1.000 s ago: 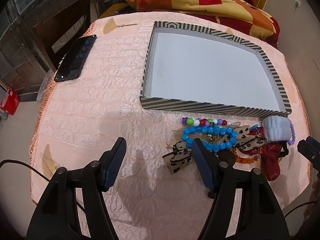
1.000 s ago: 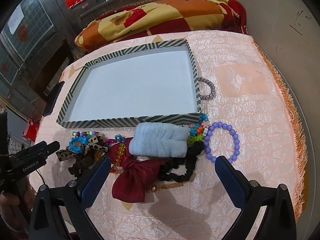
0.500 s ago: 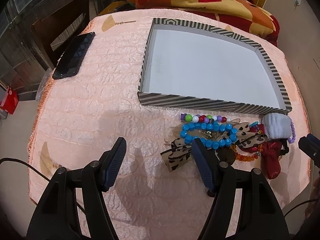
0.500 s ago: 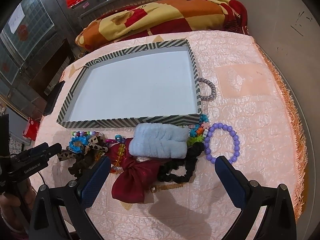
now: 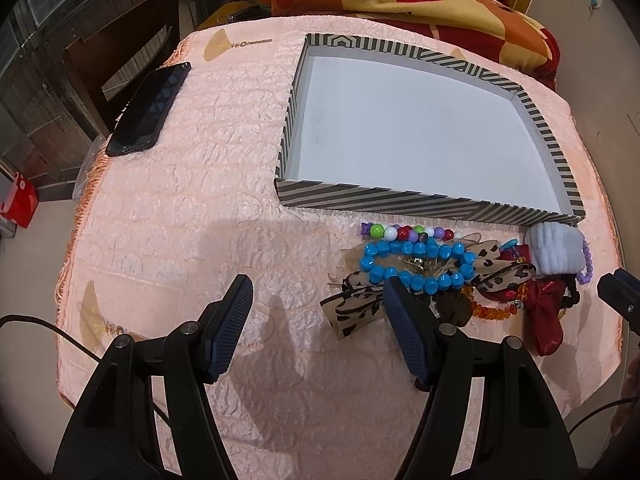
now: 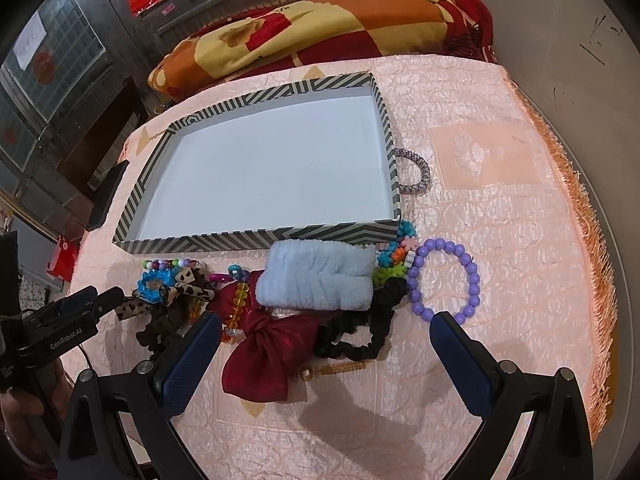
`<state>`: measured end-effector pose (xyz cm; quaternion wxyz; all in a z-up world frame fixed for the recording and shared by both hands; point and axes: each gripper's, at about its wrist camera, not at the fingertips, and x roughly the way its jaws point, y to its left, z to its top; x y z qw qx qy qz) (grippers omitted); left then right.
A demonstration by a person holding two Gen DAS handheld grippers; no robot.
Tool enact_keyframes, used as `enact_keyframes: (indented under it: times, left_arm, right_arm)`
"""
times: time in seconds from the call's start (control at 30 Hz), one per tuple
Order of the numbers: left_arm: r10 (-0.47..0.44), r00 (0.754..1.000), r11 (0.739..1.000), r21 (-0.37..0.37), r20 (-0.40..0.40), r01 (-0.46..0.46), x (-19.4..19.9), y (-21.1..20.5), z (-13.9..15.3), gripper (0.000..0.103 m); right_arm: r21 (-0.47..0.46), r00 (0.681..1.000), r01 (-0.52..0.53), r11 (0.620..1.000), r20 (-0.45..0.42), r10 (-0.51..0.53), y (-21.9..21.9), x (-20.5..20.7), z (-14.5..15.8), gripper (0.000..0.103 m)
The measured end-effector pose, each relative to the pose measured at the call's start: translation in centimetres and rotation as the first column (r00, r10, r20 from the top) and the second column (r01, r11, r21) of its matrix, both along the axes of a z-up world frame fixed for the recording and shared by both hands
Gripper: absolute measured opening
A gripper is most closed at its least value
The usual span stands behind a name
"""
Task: Organize jewelry
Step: 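Move both grippers toward the pile of hair accessories beside the tray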
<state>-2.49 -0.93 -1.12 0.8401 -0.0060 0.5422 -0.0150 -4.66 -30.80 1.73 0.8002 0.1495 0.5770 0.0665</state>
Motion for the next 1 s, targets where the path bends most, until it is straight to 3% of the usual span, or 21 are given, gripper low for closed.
enact_keyframes:
  times: [0.83,1.0]
  left_arm:
    - [-0.003,1.0,1.0,0.005,-0.01,0.003,0.1,-0.2,-0.24,0.068]
    - [-0.015,1.0,1.0,0.0,-0.013,0.015,0.06,0.22,-0.15,0.068]
  right_arm:
    - [-0.027,1.0,-0.029,0.999,0.0,0.029,-0.07,0.33,0.02,0.103]
    - [-0.07,0.999,-0.041,0.997,0.025,0.043,-0.68,0.5,0.46,0.103]
